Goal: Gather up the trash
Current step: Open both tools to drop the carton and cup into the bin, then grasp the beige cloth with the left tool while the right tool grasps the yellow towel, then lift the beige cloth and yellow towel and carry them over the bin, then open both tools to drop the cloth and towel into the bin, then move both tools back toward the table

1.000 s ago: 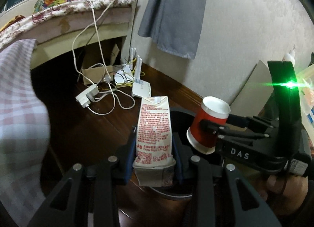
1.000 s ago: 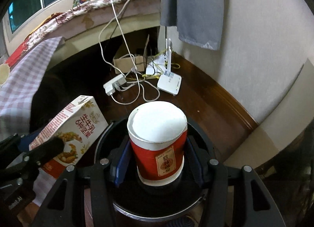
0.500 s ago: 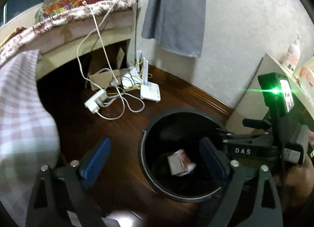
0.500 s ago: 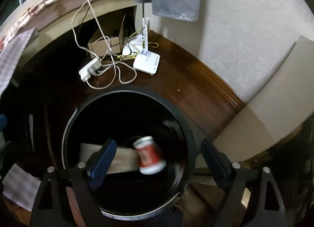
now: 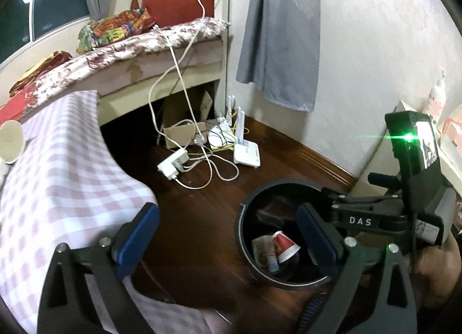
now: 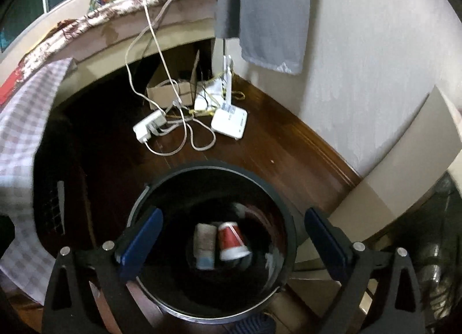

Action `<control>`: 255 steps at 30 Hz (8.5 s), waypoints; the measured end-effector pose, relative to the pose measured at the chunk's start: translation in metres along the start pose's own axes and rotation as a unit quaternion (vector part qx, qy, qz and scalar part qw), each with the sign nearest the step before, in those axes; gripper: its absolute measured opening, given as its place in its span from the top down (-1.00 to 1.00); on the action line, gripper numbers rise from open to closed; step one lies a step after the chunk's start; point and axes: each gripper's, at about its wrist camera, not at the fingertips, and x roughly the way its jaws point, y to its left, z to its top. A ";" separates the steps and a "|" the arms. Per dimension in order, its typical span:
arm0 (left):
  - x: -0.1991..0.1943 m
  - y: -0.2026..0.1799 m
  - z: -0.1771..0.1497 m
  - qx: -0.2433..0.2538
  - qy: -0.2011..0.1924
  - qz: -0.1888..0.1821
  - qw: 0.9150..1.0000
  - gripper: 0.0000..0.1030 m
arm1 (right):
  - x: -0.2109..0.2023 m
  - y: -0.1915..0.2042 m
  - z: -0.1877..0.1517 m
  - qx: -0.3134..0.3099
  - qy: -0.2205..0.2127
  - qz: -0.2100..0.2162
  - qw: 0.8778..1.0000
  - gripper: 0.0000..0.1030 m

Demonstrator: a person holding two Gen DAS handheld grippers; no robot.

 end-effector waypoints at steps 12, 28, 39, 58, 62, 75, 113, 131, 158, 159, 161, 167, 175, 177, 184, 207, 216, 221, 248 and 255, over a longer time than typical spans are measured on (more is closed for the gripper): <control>-0.049 0.043 0.006 -0.038 -0.035 0.042 0.998 -0.90 | -0.064 0.054 0.015 -0.051 -0.061 0.037 0.996 -0.94; -0.125 0.132 -0.029 -0.119 -0.071 0.147 0.979 -0.91 | -0.125 0.170 0.013 -0.150 -0.117 0.129 0.973 -0.95; -0.176 0.189 -0.077 -0.193 -0.088 0.249 0.945 -0.91 | -0.144 0.249 -0.003 -0.215 -0.131 0.215 0.944 -1.00; -0.163 0.271 -0.141 -0.331 -0.052 0.276 0.901 -0.35 | -0.129 0.348 -0.018 -0.278 -0.103 0.253 0.921 -1.00; -0.167 0.273 -0.138 -0.324 -0.070 0.258 0.907 0.29 | -0.127 0.364 -0.019 -0.290 -0.102 0.258 0.916 -1.00; -0.194 0.305 -0.132 -0.321 -0.096 0.263 0.905 0.49 | -0.111 0.425 -0.008 -0.309 -0.070 0.280 0.906 -0.57; -0.196 0.253 -0.085 -0.268 -0.128 0.221 0.929 0.49 | -0.159 0.338 0.002 -0.270 -0.157 0.299 0.902 0.67; -0.147 0.145 -0.034 -0.169 -0.107 0.123 0.972 0.49 | -0.156 0.181 -0.001 -0.171 -0.179 0.201 0.948 0.67; -0.007 0.009 -0.007 -0.043 -0.006 -0.077 0.996 0.49 | -0.055 0.025 -0.030 -0.055 -0.046 0.048 0.996 0.67; -0.001 0.006 -0.007 -0.040 -0.001 -0.081 0.996 0.49 | -0.052 0.023 -0.030 -0.056 -0.042 0.048 0.996 0.67; 0.007 0.003 -0.009 -0.036 0.008 -0.085 0.996 0.49 | -0.047 0.019 -0.029 -0.055 -0.035 0.047 0.997 0.67; 0.036 -0.006 -0.010 -0.023 0.038 -0.097 0.994 0.49 | -0.019 0.004 -0.031 -0.037 -0.003 0.044 0.998 0.67; 0.077 -0.026 -0.018 -0.010 0.096 -0.117 0.988 0.37 | 0.028 -0.012 -0.040 -0.019 0.067 0.038 0.997 0.63; 0.086 -0.029 -0.020 -0.001 0.110 -0.103 0.989 -0.36 | 0.038 -0.018 -0.042 -0.008 0.082 0.013 0.996 0.07; 0.065 -0.022 -0.011 0.023 0.090 -0.062 0.994 -0.73 | 0.025 -0.044 -0.033 0.059 0.062 0.000 0.996 -0.82; -0.035 0.035 0.013 -0.032 -0.002 0.024 0.999 -0.93 | -0.055 0.016 0.011 0.041 -0.033 0.070 0.996 -0.86; -0.069 0.080 0.008 -0.079 -0.030 0.057 0.995 -0.93 | -0.089 0.072 0.025 -0.035 -0.059 0.090 0.994 -0.86; -0.089 0.104 -0.004 -0.102 -0.038 0.086 0.990 -0.91 | -0.108 0.108 0.025 -0.081 -0.078 0.109 0.988 -0.86; -0.189 0.244 -0.092 -0.230 -0.063 0.254 0.937 -0.89 | -0.161 0.294 0.000 -0.245 -0.107 0.236 0.934 -0.86; -0.209 0.278 -0.116 -0.254 -0.060 0.294 0.919 -0.89 | -0.168 0.349 -0.008 -0.281 -0.104 0.285 0.911 -0.86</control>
